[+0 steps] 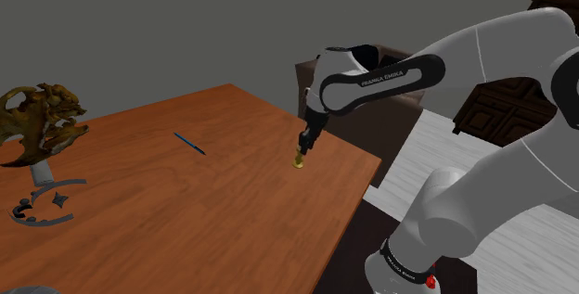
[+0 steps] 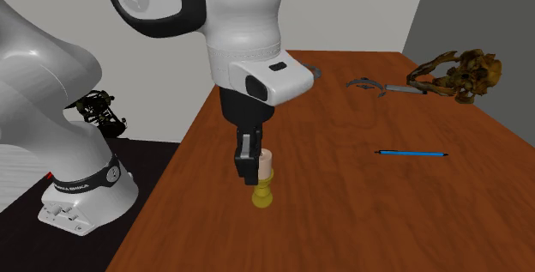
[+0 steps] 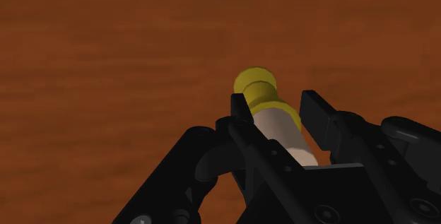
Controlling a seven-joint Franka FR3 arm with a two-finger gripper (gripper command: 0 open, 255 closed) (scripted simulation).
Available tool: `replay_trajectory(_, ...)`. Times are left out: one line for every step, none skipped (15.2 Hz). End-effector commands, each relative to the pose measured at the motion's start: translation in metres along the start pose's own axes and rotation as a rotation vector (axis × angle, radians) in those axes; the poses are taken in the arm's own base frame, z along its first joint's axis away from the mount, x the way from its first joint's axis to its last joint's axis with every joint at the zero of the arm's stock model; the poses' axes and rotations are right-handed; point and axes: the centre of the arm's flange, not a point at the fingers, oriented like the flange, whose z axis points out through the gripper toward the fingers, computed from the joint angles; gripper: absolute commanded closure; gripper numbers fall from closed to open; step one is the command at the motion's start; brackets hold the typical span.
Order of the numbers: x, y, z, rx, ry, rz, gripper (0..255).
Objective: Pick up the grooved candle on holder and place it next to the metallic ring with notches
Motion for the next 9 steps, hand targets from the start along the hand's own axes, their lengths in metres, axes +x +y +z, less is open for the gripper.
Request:
replay_trajectory(0.0, 0.0, -0.011, 0.0, -0.001, 0.0, 255)
replay_trajectory(0.0, 0.0, -0.017, 0.0, -0.001, 0.0, 255)
replay_trajectory(0.0, 0.0, -0.022, 0.0, -0.001, 0.0, 255)
replay_trajectory(0.001, 0.0, -0.027, 0.0, -0.001, 0.0, 255)
replay_trajectory(0.001, 0.0, -0.033, 0.0, -0.001, 0.0, 255)
replay_trajectory(0.001, 0.0, -0.038, 0.0, -0.001, 0.0, 255)
replay_trajectory(0.001, 0.0, -0.043, 0.0, -0.001, 0.0, 255)
replay_trajectory(0.001, 0.001, -0.048, 0.0, -0.001, 0.0, 255)
replay_trajectory(0.001, 0.001, -0.054, 0.0, -0.001, 0.0, 255)
